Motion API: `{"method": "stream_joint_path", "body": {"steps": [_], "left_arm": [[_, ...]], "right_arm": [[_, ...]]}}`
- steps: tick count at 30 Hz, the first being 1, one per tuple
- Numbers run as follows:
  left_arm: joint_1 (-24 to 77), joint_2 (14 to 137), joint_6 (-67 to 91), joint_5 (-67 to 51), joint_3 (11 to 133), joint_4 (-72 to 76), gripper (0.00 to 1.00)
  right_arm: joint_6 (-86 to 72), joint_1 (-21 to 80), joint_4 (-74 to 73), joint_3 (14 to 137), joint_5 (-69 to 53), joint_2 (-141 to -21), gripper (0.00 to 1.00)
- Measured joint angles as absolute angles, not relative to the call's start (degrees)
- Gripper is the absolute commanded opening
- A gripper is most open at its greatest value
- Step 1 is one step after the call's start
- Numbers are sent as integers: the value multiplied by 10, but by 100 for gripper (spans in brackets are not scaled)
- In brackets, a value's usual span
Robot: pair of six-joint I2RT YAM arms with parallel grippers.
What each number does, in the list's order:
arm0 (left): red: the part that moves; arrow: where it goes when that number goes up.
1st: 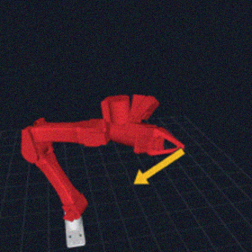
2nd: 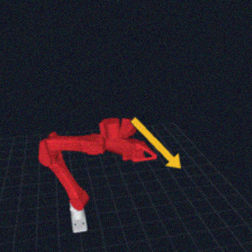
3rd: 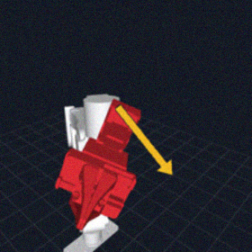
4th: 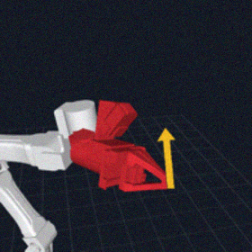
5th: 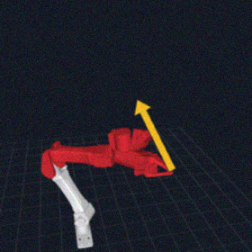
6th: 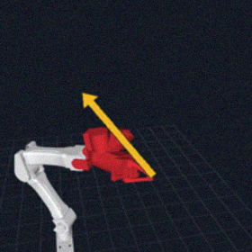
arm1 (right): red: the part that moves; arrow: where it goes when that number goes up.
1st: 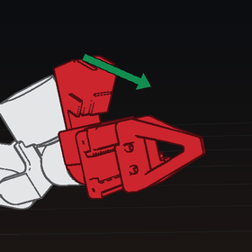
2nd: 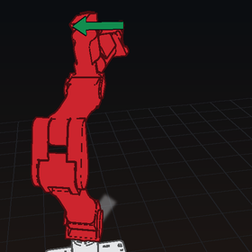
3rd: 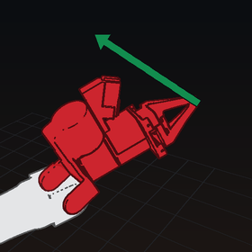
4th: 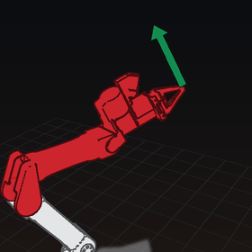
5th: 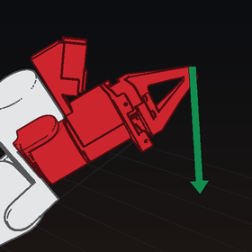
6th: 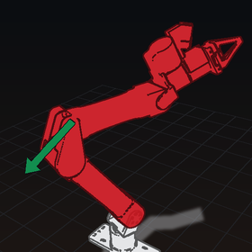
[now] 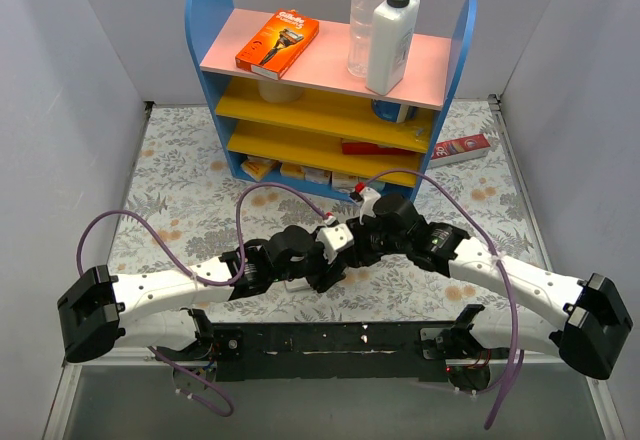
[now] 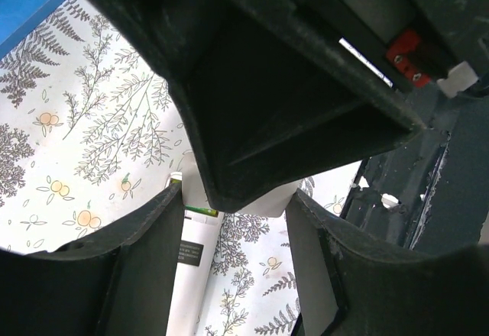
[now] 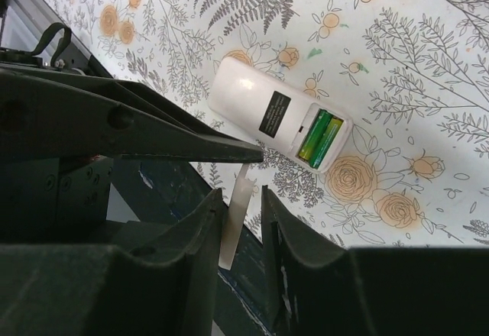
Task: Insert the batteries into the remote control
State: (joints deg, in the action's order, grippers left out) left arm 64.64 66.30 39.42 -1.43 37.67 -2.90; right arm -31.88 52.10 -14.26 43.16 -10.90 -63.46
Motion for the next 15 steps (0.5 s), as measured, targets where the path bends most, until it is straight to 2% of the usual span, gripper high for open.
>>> {"method": "stream_joint_path", "body": {"steps": [6,9,15], "left_arm": [[647,665,394,-14,377,-35,48],[647,668,395,-3,377,-33,57],[647,663,416,30,372,-34,77]], "right_arm": [[-326,521,-126,425,-124,-640,13],[-339,516,-105,416,-131,-640,6],[-350,493,-70,366,-145,-624,1]]}}
